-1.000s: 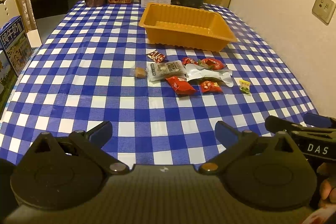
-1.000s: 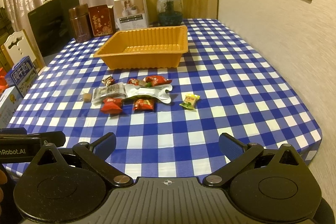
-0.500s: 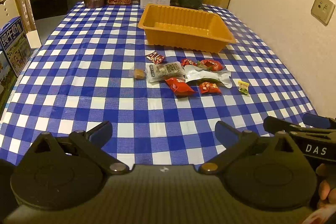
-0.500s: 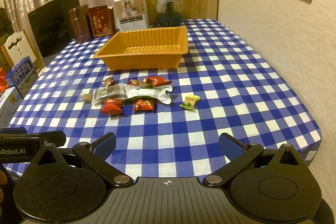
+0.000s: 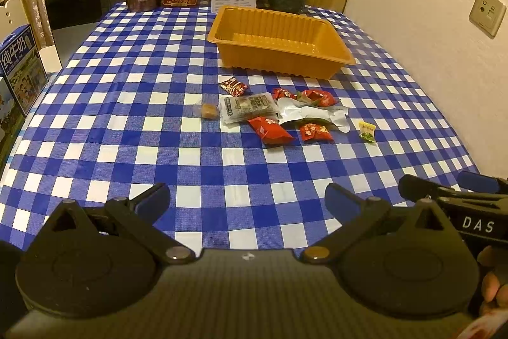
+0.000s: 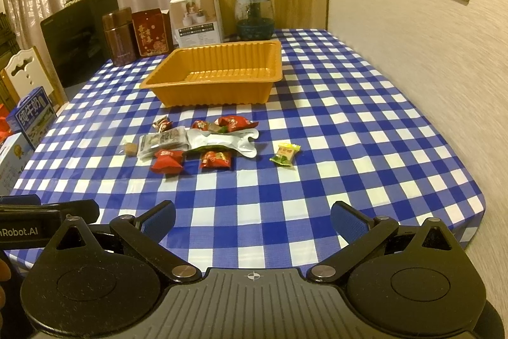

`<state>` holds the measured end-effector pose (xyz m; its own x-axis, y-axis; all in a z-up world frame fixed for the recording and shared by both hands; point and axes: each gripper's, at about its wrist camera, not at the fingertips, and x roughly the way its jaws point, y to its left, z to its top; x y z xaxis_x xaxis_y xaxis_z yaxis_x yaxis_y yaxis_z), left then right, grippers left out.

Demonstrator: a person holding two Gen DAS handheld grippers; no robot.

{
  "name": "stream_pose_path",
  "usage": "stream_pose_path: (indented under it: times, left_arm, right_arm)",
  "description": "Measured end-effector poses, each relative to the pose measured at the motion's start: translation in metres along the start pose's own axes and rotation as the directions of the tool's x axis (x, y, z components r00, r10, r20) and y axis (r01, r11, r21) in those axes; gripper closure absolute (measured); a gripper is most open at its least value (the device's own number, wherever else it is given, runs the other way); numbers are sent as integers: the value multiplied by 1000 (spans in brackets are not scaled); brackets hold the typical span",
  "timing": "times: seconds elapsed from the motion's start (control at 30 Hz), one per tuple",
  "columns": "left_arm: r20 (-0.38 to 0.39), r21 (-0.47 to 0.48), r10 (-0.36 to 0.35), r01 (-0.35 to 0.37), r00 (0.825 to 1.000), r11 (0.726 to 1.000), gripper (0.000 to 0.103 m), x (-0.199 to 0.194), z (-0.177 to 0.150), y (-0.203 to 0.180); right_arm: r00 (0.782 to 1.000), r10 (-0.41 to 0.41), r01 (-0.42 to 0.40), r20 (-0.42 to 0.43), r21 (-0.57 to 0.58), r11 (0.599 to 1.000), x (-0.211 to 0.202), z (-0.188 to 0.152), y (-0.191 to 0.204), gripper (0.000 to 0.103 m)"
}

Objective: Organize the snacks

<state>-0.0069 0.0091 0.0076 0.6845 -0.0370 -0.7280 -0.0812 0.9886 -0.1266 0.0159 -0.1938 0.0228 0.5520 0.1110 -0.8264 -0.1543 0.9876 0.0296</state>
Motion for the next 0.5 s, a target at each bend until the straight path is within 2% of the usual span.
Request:
stream_pose_path:
  times: [0.5]
  left_arm:
    - [-2,-1,-1,1,1000,1000,0,0,0,0]
  right_arm:
    - [1000,-2,2,-1,5,1000,-1,0,-1,0]
